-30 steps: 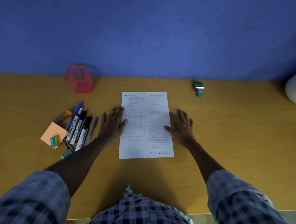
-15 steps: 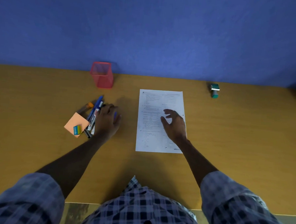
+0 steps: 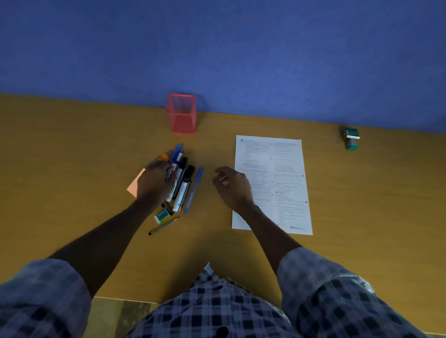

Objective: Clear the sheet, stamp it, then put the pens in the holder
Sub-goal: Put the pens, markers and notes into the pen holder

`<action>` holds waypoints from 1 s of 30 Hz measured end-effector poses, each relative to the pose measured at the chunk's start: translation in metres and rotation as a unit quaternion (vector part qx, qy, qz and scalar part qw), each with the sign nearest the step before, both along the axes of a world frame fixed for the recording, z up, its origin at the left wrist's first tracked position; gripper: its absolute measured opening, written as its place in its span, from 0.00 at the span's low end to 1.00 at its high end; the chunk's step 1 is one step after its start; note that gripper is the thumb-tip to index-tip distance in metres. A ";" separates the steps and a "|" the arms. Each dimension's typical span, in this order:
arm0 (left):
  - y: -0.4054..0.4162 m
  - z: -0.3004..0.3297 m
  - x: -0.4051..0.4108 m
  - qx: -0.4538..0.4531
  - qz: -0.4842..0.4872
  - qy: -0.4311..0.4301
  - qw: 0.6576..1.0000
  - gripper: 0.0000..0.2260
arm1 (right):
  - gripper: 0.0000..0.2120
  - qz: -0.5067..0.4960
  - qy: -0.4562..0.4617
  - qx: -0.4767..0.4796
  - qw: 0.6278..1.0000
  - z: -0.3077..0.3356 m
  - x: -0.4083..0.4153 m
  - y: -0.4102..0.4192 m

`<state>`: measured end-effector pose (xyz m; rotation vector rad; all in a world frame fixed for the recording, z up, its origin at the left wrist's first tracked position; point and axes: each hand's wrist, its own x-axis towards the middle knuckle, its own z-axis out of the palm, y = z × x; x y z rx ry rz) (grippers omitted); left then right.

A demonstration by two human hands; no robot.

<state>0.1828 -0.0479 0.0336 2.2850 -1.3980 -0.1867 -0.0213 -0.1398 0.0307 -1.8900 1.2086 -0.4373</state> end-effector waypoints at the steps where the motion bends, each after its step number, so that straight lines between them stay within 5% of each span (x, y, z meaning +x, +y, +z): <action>1: 0.000 0.000 0.001 0.002 -0.005 0.003 1.000 0.09 | 0.14 0.007 0.005 0.001 1.000 0.000 0.007 0.001; 18: -0.038 0.014 0.001 0.087 -0.108 0.042 0.989 0.12 | 0.14 0.007 0.148 -0.027 0.989 0.004 0.100 0.002; 26: -0.058 0.026 0.005 0.215 -0.143 -0.070 0.964 0.08 | 0.15 -0.010 0.176 -0.037 0.984 0.009 0.110 0.000; 30: -0.063 0.023 0.010 0.212 -0.136 -0.032 0.967 0.07 | 0.15 -0.023 0.167 0.010 0.986 0.009 0.107 -0.007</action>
